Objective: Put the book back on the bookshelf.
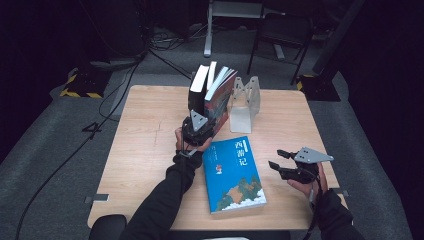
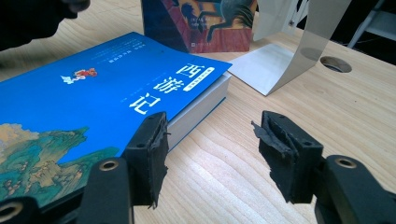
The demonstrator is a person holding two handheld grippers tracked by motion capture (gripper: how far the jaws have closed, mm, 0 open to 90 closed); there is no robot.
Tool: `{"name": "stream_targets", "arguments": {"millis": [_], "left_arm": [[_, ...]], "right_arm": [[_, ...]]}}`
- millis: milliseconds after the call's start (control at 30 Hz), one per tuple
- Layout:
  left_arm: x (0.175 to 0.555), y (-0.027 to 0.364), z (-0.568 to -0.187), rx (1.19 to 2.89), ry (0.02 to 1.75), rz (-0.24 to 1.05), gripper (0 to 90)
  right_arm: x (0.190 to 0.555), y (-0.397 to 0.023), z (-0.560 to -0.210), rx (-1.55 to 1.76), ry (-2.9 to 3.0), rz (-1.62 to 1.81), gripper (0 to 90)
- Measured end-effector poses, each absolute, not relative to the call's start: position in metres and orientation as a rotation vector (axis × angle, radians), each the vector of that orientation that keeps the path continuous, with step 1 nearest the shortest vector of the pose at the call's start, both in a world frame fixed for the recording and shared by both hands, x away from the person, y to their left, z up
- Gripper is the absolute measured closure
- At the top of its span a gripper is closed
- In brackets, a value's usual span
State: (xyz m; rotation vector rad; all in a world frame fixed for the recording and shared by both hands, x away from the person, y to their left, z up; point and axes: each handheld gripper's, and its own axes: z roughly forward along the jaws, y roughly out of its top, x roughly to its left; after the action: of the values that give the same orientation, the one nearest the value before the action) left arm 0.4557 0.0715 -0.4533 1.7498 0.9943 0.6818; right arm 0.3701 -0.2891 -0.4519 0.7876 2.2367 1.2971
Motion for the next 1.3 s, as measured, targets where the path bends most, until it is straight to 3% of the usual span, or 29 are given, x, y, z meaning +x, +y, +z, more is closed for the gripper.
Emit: {"name": "stream_targets", "arguments": {"millis": [167, 467, 1100, 1300], "left_arm": [[0.455, 0.074, -0.476, 1.847, 0.991, 0.618, 65.5], [0.458, 0.063, -0.48, 1.858, 1.069, 0.647, 73.2], [0.492, 0.021, -0.472, 1.916, 1.14, 0.681, 70.4], [0.49, 0.026, -0.471, 1.881, 1.142, 0.629, 65.7]], "right_arm": [[0.37, -0.289, -0.452, 0.79, 2.241, 1.297, 42.7], [0.371, -0.288, -0.453, 0.788, 2.244, 1.287, 42.9], [0.371, -0.287, -0.452, 0.775, 2.242, 1.287, 43.1], [0.371, -0.289, -0.452, 0.783, 2.24, 1.291, 42.8]]}}
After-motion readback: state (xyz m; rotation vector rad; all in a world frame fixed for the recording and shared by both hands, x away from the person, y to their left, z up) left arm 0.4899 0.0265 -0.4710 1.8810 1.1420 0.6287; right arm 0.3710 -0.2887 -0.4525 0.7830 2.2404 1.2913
